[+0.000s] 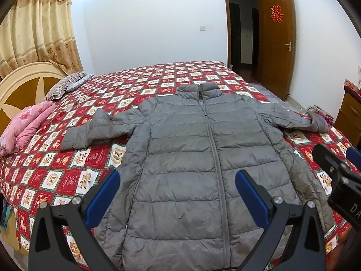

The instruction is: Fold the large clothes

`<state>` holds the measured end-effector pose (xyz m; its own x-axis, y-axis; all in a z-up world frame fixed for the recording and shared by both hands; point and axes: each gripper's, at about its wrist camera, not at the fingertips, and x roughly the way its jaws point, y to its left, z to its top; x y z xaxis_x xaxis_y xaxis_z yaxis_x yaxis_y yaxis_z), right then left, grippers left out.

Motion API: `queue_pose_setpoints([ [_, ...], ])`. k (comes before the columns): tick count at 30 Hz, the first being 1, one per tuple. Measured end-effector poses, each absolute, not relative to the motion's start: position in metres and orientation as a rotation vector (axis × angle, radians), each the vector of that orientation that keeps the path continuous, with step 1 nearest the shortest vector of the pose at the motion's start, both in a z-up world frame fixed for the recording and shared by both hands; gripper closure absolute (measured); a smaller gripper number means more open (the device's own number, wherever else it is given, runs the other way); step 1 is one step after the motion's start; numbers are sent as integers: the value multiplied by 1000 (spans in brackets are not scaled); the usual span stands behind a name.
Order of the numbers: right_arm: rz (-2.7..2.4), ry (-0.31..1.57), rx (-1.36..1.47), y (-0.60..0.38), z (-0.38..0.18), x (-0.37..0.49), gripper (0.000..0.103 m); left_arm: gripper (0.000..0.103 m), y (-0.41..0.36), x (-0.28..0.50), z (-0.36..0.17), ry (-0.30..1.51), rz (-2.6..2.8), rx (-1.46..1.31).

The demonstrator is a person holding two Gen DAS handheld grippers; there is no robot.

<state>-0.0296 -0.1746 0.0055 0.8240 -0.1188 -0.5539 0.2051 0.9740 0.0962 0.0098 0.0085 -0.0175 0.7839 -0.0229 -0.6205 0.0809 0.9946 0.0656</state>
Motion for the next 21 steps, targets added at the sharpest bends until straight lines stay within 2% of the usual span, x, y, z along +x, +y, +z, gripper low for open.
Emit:
queue_pose_setpoints([
  [21, -198, 581, 123, -200, 19, 23, 1, 0, 6, 60, -24, 688, -6, 127],
])
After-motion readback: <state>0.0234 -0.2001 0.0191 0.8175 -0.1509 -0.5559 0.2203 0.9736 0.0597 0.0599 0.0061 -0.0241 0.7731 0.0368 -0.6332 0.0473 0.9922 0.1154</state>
